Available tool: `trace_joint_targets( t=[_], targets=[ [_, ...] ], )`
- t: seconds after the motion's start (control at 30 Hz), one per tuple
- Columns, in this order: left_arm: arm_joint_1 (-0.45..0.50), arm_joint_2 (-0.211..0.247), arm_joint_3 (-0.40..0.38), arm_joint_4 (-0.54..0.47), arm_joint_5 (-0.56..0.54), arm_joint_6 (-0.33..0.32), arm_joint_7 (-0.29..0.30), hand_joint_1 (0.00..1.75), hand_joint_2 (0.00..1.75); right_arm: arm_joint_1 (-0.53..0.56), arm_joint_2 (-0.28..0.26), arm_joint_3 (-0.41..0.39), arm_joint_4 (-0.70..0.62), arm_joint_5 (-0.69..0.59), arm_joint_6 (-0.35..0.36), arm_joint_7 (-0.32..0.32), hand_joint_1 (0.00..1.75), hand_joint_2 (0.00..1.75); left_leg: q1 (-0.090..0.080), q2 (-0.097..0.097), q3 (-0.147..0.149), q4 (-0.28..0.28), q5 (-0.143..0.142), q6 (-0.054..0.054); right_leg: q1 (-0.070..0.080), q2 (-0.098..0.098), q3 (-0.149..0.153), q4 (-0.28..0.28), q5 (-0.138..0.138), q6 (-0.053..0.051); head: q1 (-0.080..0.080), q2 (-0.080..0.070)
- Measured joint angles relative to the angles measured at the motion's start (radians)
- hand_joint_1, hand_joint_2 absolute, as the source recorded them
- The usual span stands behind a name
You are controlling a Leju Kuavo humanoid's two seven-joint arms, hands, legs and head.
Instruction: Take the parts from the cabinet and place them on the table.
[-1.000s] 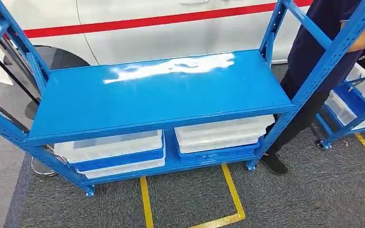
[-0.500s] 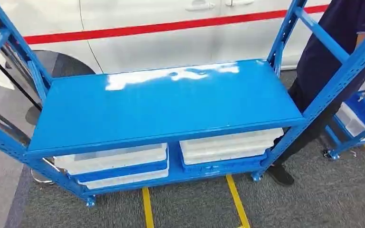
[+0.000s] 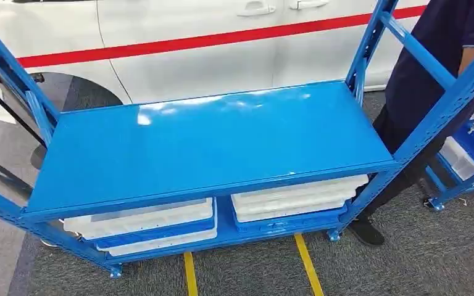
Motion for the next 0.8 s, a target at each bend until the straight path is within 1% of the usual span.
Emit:
trace_joint_targets(
  t=[0.03,0.07,0.1,0.13,0.17,0.2,0.23,0.27,0.3,0.33,0.37,0.4,0.43,0.47,0.5,0.53,0.57,0.6,0.8],
  targets=[
    [0.000,0.000,0.000,0.000,0.000,0.000,0.000,0.00,0.00,-0.004,0.000,0.000,0.000,0.000,-0.001,0.000,0.00,0.00,0.000,0.001,0.001,-0.002,0.028,0.005,0.001,0.000,0.000,-0.001,-0.002,0.006,0.002,0.000],
    [0.003,0.000,0.000,0.000,-0.002,0.000,0.000,0.00,0.00,-0.003,0.000,0.000,0.000,0.000,-0.002,0.000,0.00,0.00,0.000,0.000,0.001,-0.001,0.037,0.009,0.000,0.001,0.005,-0.003,-0.001,0.011,0.001,0.000],
    [0.006,0.000,0.000,0.000,-0.003,-0.002,0.002,0.00,0.00,-0.003,0.000,0.000,0.000,0.000,-0.002,0.002,0.00,0.00,0.006,0.001,0.006,-0.012,0.045,0.016,0.005,0.002,0.009,-0.004,-0.002,0.017,0.001,0.000],
    [0.004,-0.001,0.000,0.000,-0.004,-0.004,0.002,0.00,0.00,-0.004,-0.001,0.000,0.000,0.000,-0.003,0.002,0.00,0.00,0.013,0.008,0.019,-0.024,0.053,0.019,0.001,0.000,0.009,0.008,-0.013,0.021,0.001,0.000],
    [0.003,-0.001,0.000,0.000,-0.006,-0.004,0.001,0.00,0.00,-0.004,-0.001,0.000,0.000,0.000,-0.003,0.003,0.00,0.00,0.014,0.007,0.020,-0.031,0.057,0.029,0.003,-0.001,-0.010,0.045,-0.043,0.027,0.002,0.000],
    [0.003,-0.001,0.000,0.000,-0.005,-0.004,0.000,0.00,0.00,-0.004,-0.001,-0.001,0.000,0.000,-0.004,0.003,0.00,1.75,0.014,0.007,0.018,-0.031,0.057,0.031,0.001,-0.001,-0.042,0.109,-0.080,0.030,0.002,0.000],
    [0.003,0.000,0.000,0.000,-0.003,-0.003,0.000,0.00,0.00,-0.004,-0.001,-0.001,0.000,0.000,-0.005,0.004,0.00,1.75,0.013,0.008,0.018,-0.030,0.056,0.032,-0.002,-0.001,-0.079,0.184,-0.114,0.034,0.002,0.000],
    [0.003,0.000,0.000,0.000,-0.002,-0.003,0.000,0.00,0.00,-0.004,-0.001,-0.002,0.000,0.000,-0.007,0.004,0.00,1.75,0.012,0.008,0.018,-0.030,0.053,0.032,-0.005,-0.002,-0.118,0.258,-0.140,0.037,0.002,0.000],
    [0.003,0.000,0.000,0.000,-0.002,-0.003,0.000,0.00,0.00,-0.004,-0.001,-0.003,0.000,0.000,-0.011,0.006,0.00,1.75,0.012,0.008,0.019,-0.028,0.052,0.032,-0.007,-0.002,-0.137,0.291,-0.140,0.041,0.002,0.000],
    [0.003,0.000,0.000,0.000,-0.002,-0.002,0.000,0.00,0.00,-0.003,-0.001,-0.003,0.000,0.001,-0.018,0.013,0.00,1.75,0.014,0.008,0.021,-0.027,0.049,0.033,-0.011,-0.002,-0.133,0.277,-0.115,0.046,0.002,0.000],
    [0.003,0.000,0.000,0.000,-0.003,-0.002,0.000,0.00,0.00,-0.003,-0.001,-0.004,0.000,0.004,-0.027,0.027,0.00,1.75,0.016,0.007,0.024,-0.022,0.044,0.031,-0.018,-0.003,-0.104,0.212,-0.067,0.058,0.002,0.000],
    [0.003,0.000,0.000,0.000,-0.004,-0.002,0.000,0.00,0.00,-0.003,-0.002,-0.005,0.000,0.009,-0.034,0.035,0.00,1.75,0.019,0.006,0.026,-0.013,0.036,0.028,-0.026,-0.004,-0.062,0.126,-0.017,0.070,0.002,0.000],
    [0.004,0.000,0.000,0.000,-0.006,-0.002,0.000,0.00,0.00,-0.003,-0.002,-0.005,0.000,0.014,-0.042,0.040,0.00,1.75,0.020,0.005,0.024,0.001,0.025,0.021,-0.037,-0.007,-0.021,0.037,0.021,0.084,0.002,0.000],
    [0.006,0.003,0.000,0.000,-0.007,-0.001,0.000,0.00,0.00,-0.004,0.002,-0.006,0.001,0.014,-0.051,0.040,0.00,1.75,0.015,0.005,0.012,0.011,0.018,0.014,-0.030,-0.003,-0.017,0.031,-0.015,0.086,0.003,0.000],
    [0.004,0.004,0.000,0.000,-0.006,0.001,0.002,0.00,0.00,-0.007,0.004,-0.006,0.001,0.014,-0.059,0.037,0.00,1.75,0.007,0.004,0.007,0.028,0.003,0.009,-0.032,-0.001,-0.020,0.025,-0.005,0.052,-0.002,0.000],
    [0.003,0.004,0.000,0.000,-0.004,0.005,0.003,0.00,0.00,-0.007,0.004,-0.006,0.001,0.014,-0.066,0.034,0.00,1.75,0.007,0.005,0.007,0.026,0.008,0.009,-0.030,-0.001,-0.021,0.026,-0.006,0.050,0.000,0.000],
    [0.003,0.004,0.000,0.000,-0.002,0.006,0.005,0.00,0.00,-0.007,0.005,-0.007,0.001,0.014,-0.072,0.034,0.00,1.75,0.007,0.004,0.009,0.021,0.011,0.007,-0.028,0.000,-0.020,0.026,-0.009,0.049,-0.001,0.000],
    [0.003,0.003,0.000,0.000,-0.002,0.006,0.006,0.00,0.00,-0.007,0.005,-0.007,0.000,0.014,-0.074,0.034,0.00,0.00,0.008,0.004,0.011,0.018,0.011,0.007,-0.027,-0.001,-0.020,0.025,-0.009,0.049,0.000,0.000],
    [0.002,0.003,0.000,0.000,-0.003,0.011,0.012,0.00,0.00,-0.007,0.005,-0.008,0.000,0.015,-0.076,0.034,0.00,0.00,0.009,0.004,0.019,0.009,0.012,0.002,-0.025,-0.001,-0.016,0.026,-0.013,0.042,0.000,0.000]
  ],
)
